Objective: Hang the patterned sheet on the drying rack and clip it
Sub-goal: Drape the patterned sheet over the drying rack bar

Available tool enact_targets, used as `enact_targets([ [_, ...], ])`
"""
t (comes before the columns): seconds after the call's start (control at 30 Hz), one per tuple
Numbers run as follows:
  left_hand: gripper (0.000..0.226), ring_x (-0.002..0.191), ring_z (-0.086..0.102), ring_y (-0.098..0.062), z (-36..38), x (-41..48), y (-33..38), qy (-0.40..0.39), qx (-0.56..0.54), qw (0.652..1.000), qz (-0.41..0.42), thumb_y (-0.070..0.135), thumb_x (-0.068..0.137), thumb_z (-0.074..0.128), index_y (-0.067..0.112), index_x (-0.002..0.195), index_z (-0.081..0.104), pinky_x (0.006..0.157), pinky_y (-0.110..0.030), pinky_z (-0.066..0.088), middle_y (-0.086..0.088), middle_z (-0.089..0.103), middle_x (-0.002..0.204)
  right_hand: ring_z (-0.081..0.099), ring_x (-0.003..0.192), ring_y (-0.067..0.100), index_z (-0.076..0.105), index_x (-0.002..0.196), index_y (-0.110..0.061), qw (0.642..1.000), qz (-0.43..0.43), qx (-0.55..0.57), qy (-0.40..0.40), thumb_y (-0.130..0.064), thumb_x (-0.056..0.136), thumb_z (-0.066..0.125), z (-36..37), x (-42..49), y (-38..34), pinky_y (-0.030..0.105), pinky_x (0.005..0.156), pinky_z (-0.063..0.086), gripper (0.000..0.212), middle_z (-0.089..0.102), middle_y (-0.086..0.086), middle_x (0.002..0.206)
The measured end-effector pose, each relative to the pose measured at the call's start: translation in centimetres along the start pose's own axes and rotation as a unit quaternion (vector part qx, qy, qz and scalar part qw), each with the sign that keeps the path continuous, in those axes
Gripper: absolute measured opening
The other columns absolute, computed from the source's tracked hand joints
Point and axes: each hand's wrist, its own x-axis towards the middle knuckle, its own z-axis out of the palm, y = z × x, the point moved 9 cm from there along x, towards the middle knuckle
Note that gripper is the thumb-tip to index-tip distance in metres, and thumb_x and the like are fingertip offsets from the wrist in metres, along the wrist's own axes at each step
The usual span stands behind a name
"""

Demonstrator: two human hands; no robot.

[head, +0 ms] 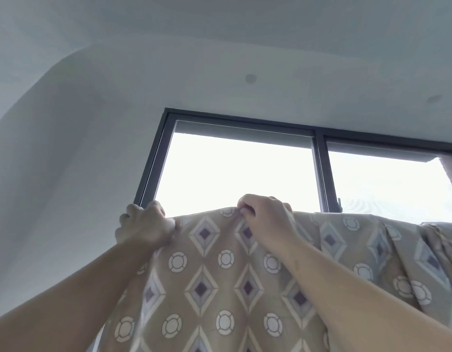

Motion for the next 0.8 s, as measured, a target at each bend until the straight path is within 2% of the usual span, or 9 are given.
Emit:
enact_targets([
  [0.07, 0.032, 0.119, 0.035, -0.031, 0.7, -0.7, 0.9, -0.025, 0.126, 0.992, 0.012, 0.046, 0.090, 0.041, 0.024, 0.113, 0.047, 0.097, -0.040, 0.031, -0.012, 0.036, 0.124, 0.051, 0.102, 0.015, 0.064, 0.095, -0.026, 1.000, 0.003, -0.010, -0.015, -0.022, 0.096, 0.039, -0.4, -0.1, 0.3, 0.033, 0.095, 0.027, 0.025, 0.069, -0.006, 0.086],
  [0.13, 0.041, 0.122, 0.031, -0.031, 0.7, -1.3, 2.2, -0.005, 0.186, 0.982, 0.038, 0.051, 0.091, 0.034, 0.024, 0.120, 0.044, 0.099, -0.042, 0.028, -0.012, 0.034, 0.127, 0.049, 0.108, 0.015, 0.062, 0.103, -0.027, 0.999, 0.017, -0.028, -0.021, -0.026, 0.097, 0.039, -1.3, -0.2, 1.1, 0.035, 0.096, 0.026, 0.023, 0.068, -0.008, 0.098],
  [0.23, 0.040, 0.130, 0.026, -0.028, 0.2, -2.2, 4.4, 0.055, 0.160, 0.980, 0.105, 0.050, 0.093, 0.031, 0.026, 0.122, 0.044, 0.105, -0.047, 0.023, -0.010, 0.028, 0.139, 0.050, 0.112, 0.016, 0.058, 0.112, -0.025, 0.996, 0.059, -0.058, -0.033, -0.032, 0.097, 0.041, -2.7, -0.4, 3.4, 0.036, 0.099, 0.026, 0.024, 0.065, -0.008, 0.107],
  [0.3, 0.042, 0.132, 0.030, -0.022, 1.4, -2.9, 6.9, 0.023, 0.075, 0.981, 0.178, 0.051, 0.095, 0.027, 0.029, 0.125, 0.047, 0.109, -0.048, 0.022, -0.004, 0.031, 0.143, 0.053, 0.108, 0.017, 0.061, 0.106, -0.025, 0.994, 0.074, -0.069, -0.049, -0.035, 0.096, 0.043, -2.8, -0.6, 4.6, 0.036, 0.098, 0.027, 0.023, 0.067, -0.007, 0.102],
  [0.37, 0.044, 0.123, 0.043, -0.017, 3.4, -4.0, 9.5, -0.071, -0.018, 0.970, 0.230, 0.053, 0.095, 0.027, 0.030, 0.126, 0.050, 0.107, -0.048, 0.028, 0.003, 0.046, 0.134, 0.052, 0.107, 0.017, 0.061, 0.103, -0.026, 0.993, 0.070, -0.076, -0.058, -0.037, 0.096, 0.043, -2.6, -0.9, 5.0, 0.036, 0.097, 0.027, 0.023, 0.066, -0.007, 0.099],
  [0.43, 0.040, 0.104, 0.055, -0.015, 4.8, -4.9, 11.2, -0.123, -0.069, 0.957, 0.254, 0.051, 0.095, 0.034, 0.028, 0.119, 0.056, 0.101, -0.045, 0.037, 0.007, 0.062, 0.112, 0.052, 0.107, 0.017, 0.060, 0.104, -0.026, 0.994, 0.062, -0.075, -0.053, -0.038, 0.096, 0.041, -2.6, -1.1, 5.1, 0.035, 0.097, 0.027, 0.024, 0.067, -0.006, 0.098],
  [0.53, 0.033, 0.083, 0.060, -0.016, 4.7, -5.0, 11.8, -0.109, -0.108, 0.954, 0.257, 0.048, 0.092, 0.046, 0.022, 0.105, 0.061, 0.083, -0.033, 0.049, 0.005, 0.064, 0.088, 0.053, 0.110, 0.016, 0.060, 0.107, -0.028, 0.995, 0.060, -0.069, -0.043, -0.036, 0.096, 0.042, -3.1, -1.3, 5.5, 0.034, 0.101, 0.029, 0.023, 0.068, -0.008, 0.104],
  [0.63, 0.024, 0.074, 0.059, -0.014, 4.2, -4.8, 11.6, -0.094, -0.156, 0.949, 0.257, 0.038, 0.091, 0.052, 0.018, 0.091, 0.065, 0.066, -0.028, 0.047, 0.006, 0.063, 0.078, 0.053, 0.107, 0.016, 0.060, 0.107, -0.028, 0.995, 0.058, -0.075, -0.043, -0.031, 0.095, 0.041, -3.5, -1.6, 6.1, 0.034, 0.101, 0.031, 0.023, 0.068, -0.007, 0.102],
  [0.8, 0.027, 0.068, 0.056, -0.015, 2.7, -3.9, 11.1, -0.020, -0.142, 0.956, 0.254, 0.024, 0.090, 0.053, 0.023, 0.064, 0.053, 0.066, -0.031, 0.049, 0.007, 0.059, 0.067, 0.052, 0.110, 0.016, 0.058, 0.107, -0.031, 0.994, 0.062, -0.071, -0.048, -0.033, 0.093, 0.042, -3.4, -1.7, 6.6, 0.034, 0.102, 0.030, 0.022, 0.067, -0.008, 0.106],
])
